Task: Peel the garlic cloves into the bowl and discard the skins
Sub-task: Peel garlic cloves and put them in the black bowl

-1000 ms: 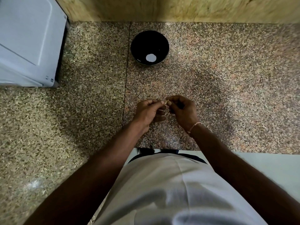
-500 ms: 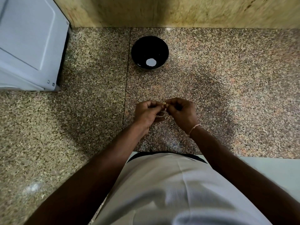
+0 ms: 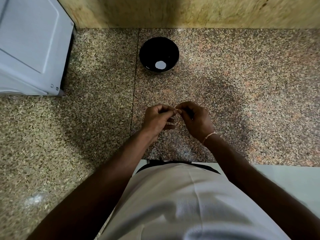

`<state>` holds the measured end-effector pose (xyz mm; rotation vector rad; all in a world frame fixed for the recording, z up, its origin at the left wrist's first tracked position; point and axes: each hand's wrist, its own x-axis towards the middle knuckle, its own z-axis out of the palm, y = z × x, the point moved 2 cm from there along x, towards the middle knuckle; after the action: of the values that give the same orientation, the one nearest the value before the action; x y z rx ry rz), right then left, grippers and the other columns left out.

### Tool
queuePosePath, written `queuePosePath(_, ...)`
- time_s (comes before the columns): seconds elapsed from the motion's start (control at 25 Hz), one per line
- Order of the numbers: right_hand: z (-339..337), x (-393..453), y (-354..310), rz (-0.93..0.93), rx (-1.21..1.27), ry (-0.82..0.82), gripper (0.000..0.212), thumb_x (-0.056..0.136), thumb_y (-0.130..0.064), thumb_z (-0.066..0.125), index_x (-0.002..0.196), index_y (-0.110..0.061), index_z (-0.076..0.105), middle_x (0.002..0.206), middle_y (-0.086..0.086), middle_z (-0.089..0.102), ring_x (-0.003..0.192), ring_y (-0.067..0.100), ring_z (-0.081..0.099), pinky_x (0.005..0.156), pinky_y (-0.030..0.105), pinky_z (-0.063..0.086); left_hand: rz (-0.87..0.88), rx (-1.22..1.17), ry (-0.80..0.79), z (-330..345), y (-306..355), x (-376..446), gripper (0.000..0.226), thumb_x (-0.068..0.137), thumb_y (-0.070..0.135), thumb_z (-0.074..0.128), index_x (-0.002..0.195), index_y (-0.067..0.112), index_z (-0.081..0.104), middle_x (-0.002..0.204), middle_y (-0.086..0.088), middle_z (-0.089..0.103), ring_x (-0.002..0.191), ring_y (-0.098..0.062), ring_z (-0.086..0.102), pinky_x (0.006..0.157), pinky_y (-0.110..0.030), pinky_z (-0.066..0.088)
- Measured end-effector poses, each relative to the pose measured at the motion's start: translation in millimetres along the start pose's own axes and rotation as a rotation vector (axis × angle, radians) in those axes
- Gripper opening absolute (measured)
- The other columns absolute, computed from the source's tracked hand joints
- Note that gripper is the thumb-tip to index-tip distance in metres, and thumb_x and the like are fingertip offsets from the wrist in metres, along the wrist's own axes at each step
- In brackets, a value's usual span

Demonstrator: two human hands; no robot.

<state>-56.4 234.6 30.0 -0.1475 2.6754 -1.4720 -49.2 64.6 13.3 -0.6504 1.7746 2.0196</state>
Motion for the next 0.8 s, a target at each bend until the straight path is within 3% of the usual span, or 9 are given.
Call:
queuePosePath(0.2, -2, -3, -7, -0.167, -0.110, 0.016, 0.013, 0.100, -0.011, 0.064, 0.110, -0.009, 0.073, 0.101, 0.003, 0.074, 0.086, 0.018, 0.070, 0.075, 0.040, 0.058, -0.050, -0.039, 0.024, 2, 5, -3, 0.006, 0.093, 0.015, 0.078, 0.092, 0.010, 0.077, 0.087, -0.008, 0.079, 0.070, -0.021, 0.074, 0.059, -0.037, 0.062)
queuePosePath(0.56, -1, -8, -14, -0.216, -0.193, 0.067, 0.016, 0.101, -0.011, 0.061, 0.111, -0.007, 0.073, 0.104, 0.007, 0.074, 0.086, 0.020, 0.068, 0.075, 0.041, 0.058, -0.088, -0.033, 0.052, 11, 8, -7, 0.014, 0.099, 0.017, 0.073, 0.093, 0.004, 0.073, 0.086, -0.012, 0.074, 0.070, -0.018, 0.075, 0.056, -0.035, 0.062)
queuePosePath(0.68, 1, -9, -14, -0.210, -0.166, 0.089, 0.015, 0.101, -0.011, 0.062, 0.111, -0.008, 0.074, 0.103, 0.005, 0.074, 0.086, 0.016, 0.069, 0.077, 0.034, 0.059, -0.109, -0.078, 0.044, 11, 5, -7, 0.015, 0.099, 0.019, 0.072, 0.095, 0.005, 0.073, 0.084, -0.011, 0.075, 0.071, -0.018, 0.075, 0.058, -0.035, 0.062)
queuePosePath(0.8, 2, -9, -13, -0.163, -0.075, 0.113, 0.013, 0.099, -0.013, 0.065, 0.109, -0.012, 0.074, 0.098, -0.004, 0.075, 0.084, 0.003, 0.070, 0.073, 0.018, 0.056, -0.139, -0.122, 0.036, 9, 3, -7, 0.016, 0.098, 0.023, 0.073, 0.093, 0.008, 0.075, 0.080, -0.007, 0.077, 0.073, -0.019, 0.076, 0.061, -0.036, 0.063)
